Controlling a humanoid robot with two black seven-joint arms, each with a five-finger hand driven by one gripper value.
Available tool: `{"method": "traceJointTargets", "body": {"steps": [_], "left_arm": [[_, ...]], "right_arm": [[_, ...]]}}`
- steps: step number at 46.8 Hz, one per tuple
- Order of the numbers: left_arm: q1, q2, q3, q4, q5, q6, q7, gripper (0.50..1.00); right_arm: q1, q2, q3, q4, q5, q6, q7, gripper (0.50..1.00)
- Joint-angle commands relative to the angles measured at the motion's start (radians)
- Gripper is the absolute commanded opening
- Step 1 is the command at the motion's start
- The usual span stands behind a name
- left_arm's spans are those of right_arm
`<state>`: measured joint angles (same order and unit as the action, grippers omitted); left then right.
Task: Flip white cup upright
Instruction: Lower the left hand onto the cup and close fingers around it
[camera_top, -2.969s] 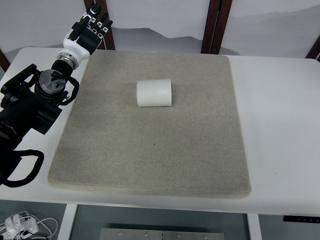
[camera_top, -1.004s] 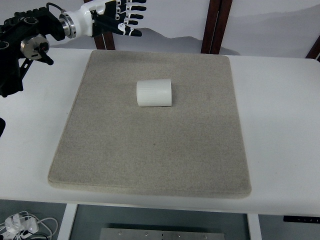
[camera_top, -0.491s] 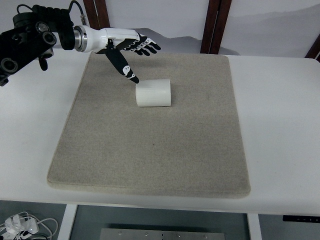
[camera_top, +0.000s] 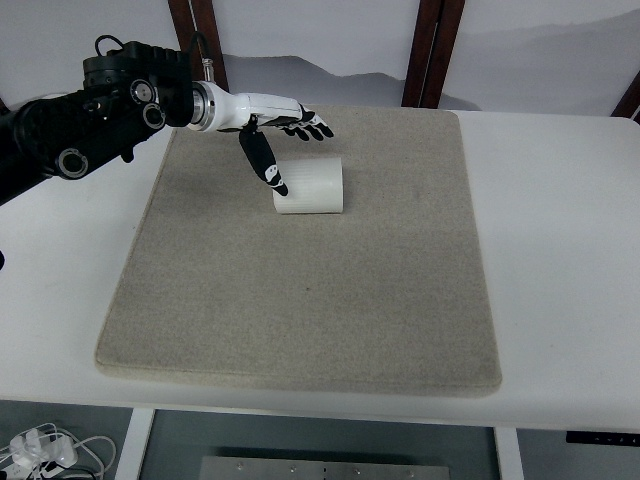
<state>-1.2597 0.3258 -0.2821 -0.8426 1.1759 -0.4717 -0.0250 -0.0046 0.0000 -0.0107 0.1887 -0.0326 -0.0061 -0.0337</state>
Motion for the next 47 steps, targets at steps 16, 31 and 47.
{"method": "traceJointTargets", "body": {"steps": [16,31,47], "left_arm": [[0.0,-0.149,0.04,0.16,0.008,0.036,0.01,0.981],[0.0,-0.198,0.076,0.209,0.01,0.048,0.01,0.969],[0.0,-0.202,0.084,0.22,0.016,0.067,0.01,0.896]], "right_arm": [[0.0,0.0,0.0,0.0,0.0,0.0,0.0,0.952],[0.0,0.0,0.0,0.0,0.0,0.0,0.0,0.952],[0.0,0.0,0.0,0.0,0.0,0.0,0.0,0.952]]}}
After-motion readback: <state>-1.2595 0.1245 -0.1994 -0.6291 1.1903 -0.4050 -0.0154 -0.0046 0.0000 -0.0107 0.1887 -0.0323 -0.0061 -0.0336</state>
